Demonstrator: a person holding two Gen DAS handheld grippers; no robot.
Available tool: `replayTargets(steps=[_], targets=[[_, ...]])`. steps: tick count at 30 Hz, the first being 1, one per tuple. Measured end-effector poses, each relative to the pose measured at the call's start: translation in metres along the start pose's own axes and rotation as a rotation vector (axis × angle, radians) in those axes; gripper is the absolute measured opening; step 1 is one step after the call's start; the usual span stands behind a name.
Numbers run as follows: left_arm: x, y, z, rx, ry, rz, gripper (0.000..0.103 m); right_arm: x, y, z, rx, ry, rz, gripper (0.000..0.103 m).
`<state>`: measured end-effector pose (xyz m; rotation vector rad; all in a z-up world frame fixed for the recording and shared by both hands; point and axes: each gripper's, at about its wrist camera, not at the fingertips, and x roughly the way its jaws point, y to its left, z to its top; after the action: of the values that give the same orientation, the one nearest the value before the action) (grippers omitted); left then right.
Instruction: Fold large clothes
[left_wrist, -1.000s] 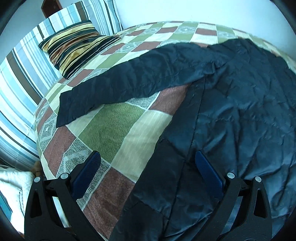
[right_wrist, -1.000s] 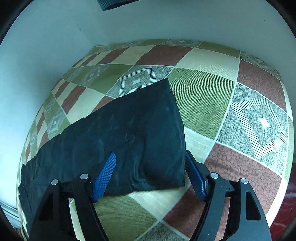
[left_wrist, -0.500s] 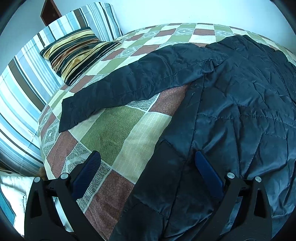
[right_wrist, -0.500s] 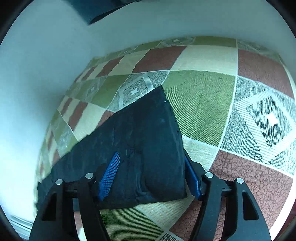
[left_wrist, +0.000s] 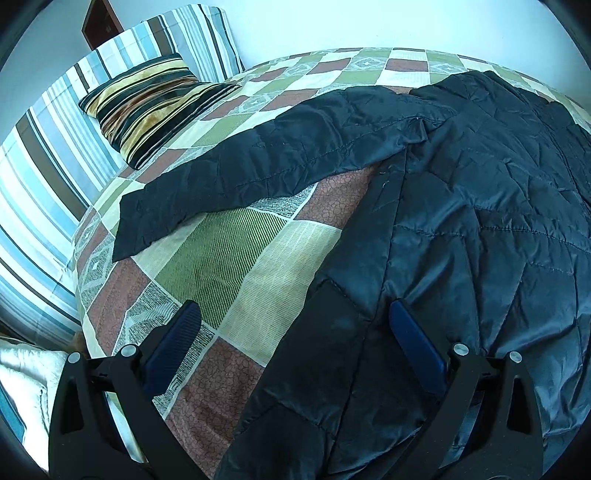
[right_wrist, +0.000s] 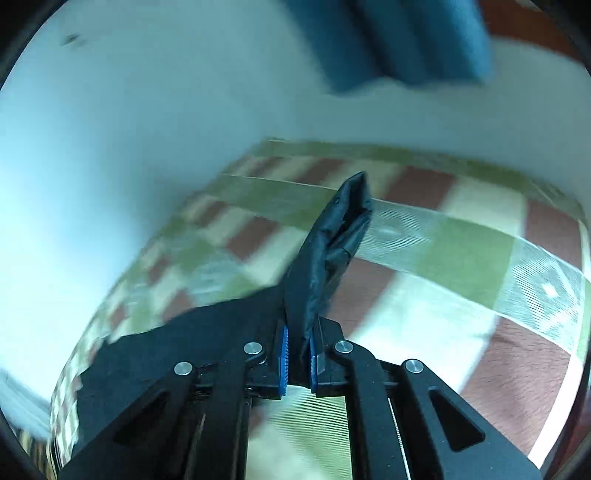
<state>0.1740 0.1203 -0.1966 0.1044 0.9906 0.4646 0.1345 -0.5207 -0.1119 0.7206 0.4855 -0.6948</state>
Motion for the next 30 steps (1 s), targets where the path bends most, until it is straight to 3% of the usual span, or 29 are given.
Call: replayTargets(steps=[5,12,23,30], targets=[[0.004,0.002,-0.002,-0.014,0.002,-0.023,0.101,0.0,0.118,-0.022,-0.19,0.021,0.153,0.007],[0.008,0.002,-0.004,-0.021,-0.002,-0.04,0.101,0.025,0.266,-0.093,-0.425,0.111,0.307,0.006],[0.013,0.003,-0.008,-0.03,-0.015,-0.056,0.101,0.042,0.39,-0.219,-0.657,0.282,0.473,0.006],[0.015,0.003,-0.008,-0.039,-0.013,-0.071,0.101,0.065,0.426,-0.294,-0.781,0.415,0.465,0.006]])
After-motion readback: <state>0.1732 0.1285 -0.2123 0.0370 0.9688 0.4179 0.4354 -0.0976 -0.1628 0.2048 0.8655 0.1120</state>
